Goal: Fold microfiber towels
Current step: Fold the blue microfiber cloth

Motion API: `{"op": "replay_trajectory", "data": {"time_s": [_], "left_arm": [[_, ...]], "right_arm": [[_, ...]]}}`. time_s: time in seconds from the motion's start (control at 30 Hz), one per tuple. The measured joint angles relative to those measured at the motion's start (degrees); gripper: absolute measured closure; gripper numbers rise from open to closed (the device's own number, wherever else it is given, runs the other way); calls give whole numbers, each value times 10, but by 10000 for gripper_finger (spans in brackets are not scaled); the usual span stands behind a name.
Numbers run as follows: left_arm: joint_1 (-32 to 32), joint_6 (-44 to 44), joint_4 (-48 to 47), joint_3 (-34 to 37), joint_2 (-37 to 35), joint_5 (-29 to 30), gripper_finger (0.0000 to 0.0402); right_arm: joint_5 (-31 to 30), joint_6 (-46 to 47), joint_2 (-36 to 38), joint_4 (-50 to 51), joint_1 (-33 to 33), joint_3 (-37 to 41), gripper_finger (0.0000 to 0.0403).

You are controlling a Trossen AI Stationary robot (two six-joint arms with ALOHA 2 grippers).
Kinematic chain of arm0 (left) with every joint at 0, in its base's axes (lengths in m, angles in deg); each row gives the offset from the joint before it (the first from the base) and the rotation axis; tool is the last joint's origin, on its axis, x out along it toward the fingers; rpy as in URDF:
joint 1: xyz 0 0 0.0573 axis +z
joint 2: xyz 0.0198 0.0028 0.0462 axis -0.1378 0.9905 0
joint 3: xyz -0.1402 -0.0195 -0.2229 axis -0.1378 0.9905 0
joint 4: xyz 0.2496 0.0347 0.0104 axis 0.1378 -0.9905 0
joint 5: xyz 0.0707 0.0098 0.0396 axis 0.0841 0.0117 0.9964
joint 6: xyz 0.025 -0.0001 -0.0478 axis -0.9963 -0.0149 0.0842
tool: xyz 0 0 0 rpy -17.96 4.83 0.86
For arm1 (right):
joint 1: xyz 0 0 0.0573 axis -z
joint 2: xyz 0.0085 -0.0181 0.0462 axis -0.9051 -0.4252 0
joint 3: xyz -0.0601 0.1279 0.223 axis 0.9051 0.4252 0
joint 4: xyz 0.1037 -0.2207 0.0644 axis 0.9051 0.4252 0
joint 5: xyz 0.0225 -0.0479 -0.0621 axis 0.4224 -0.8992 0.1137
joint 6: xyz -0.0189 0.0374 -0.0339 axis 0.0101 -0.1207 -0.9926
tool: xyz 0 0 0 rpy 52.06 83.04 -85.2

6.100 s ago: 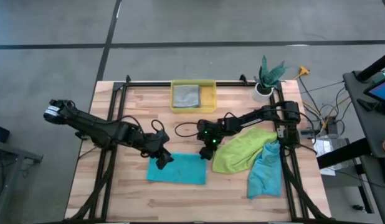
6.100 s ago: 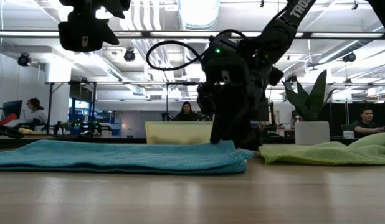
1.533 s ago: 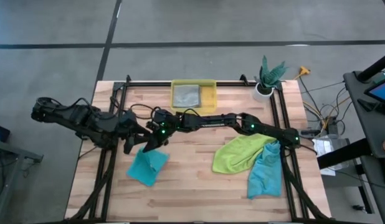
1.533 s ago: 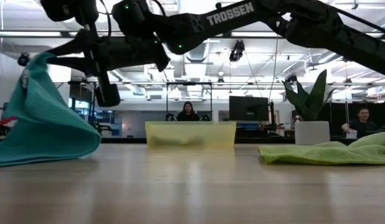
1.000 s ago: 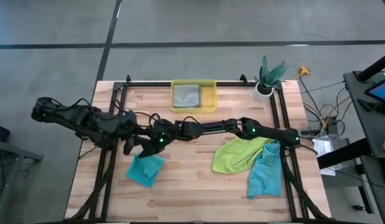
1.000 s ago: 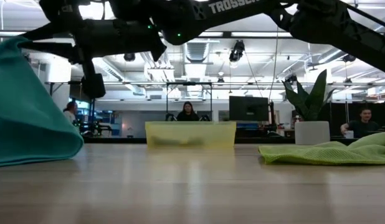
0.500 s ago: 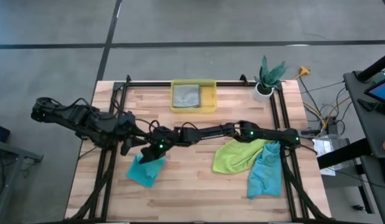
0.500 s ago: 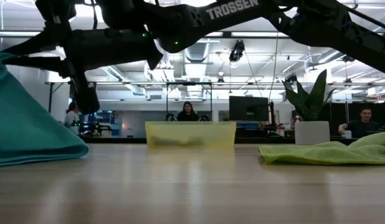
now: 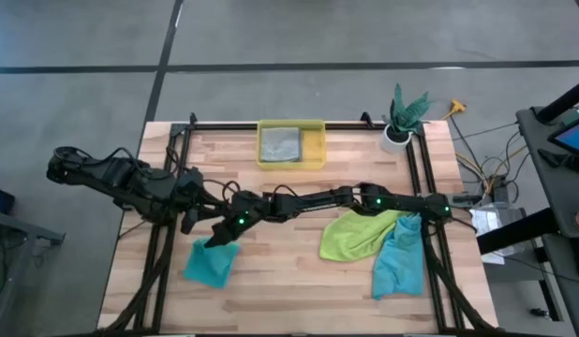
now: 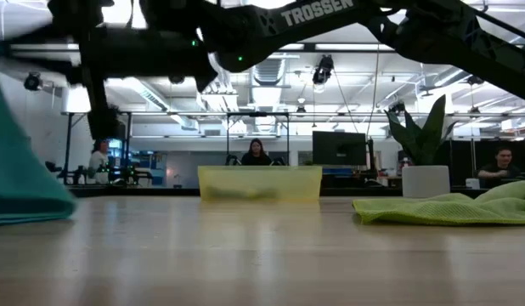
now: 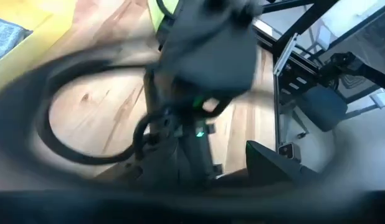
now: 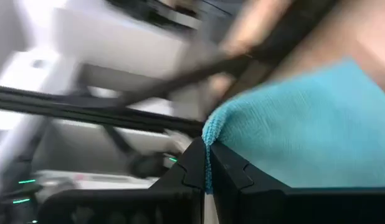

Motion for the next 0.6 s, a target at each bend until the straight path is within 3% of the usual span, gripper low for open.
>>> {"op": "replay_trajectory", "data": {"time_s": [0.13, 0.47, 0.6], "left_arm": [[0, 1, -1, 0, 3, 0, 228], [0, 1, -25, 0, 17, -11, 228], [0, 1, -25, 0, 16, -17, 228]], "right_arm": [[-3, -49, -1, 63, -3, 1, 394], [-47, -77, -5, 22, -21, 0, 392], [-62, -84, -10, 22, -34, 1, 368]]}}
